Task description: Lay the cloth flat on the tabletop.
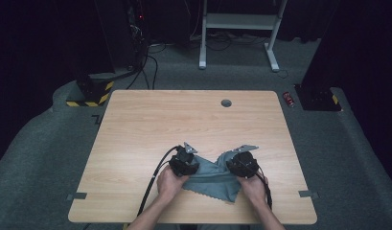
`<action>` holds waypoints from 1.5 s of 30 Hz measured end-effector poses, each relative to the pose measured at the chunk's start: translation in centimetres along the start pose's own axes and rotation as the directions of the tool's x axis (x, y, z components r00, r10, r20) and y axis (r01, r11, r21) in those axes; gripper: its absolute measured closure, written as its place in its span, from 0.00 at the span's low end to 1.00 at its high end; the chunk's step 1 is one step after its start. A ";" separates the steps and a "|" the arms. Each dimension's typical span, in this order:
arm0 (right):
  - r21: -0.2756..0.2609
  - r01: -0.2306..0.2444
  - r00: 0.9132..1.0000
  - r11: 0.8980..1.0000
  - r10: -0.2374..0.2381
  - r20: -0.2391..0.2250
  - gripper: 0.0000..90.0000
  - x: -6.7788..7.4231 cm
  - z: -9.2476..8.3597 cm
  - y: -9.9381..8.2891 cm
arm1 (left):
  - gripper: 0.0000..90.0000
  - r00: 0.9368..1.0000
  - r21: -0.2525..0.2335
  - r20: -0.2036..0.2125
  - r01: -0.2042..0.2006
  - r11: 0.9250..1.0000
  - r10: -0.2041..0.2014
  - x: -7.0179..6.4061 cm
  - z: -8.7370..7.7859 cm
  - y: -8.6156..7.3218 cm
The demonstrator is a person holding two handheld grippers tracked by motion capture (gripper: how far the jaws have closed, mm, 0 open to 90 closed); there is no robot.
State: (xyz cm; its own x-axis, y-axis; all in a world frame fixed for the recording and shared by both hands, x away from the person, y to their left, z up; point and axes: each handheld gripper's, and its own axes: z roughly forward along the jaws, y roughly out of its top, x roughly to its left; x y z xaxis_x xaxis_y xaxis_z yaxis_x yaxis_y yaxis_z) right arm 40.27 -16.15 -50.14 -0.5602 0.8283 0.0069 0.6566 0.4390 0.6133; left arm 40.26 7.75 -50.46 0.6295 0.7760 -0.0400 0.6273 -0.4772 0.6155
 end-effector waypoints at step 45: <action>0.028 0.042 0.999 0.999 -0.042 -0.002 0.84 1.2 1.0 0.8 | 0.77 0.999 0.053 0.047 -0.013 0.998 0.010 0.9 -2.9 -2.5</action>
State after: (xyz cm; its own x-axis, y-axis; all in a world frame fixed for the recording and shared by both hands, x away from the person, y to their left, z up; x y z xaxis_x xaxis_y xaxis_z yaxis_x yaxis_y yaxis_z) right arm 40.60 -14.52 -50.42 -0.5882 0.8085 -0.0176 0.6465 0.4832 0.5904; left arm 37.91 10.86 -49.77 0.6570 0.7505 -0.0707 0.6427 -0.5086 0.5730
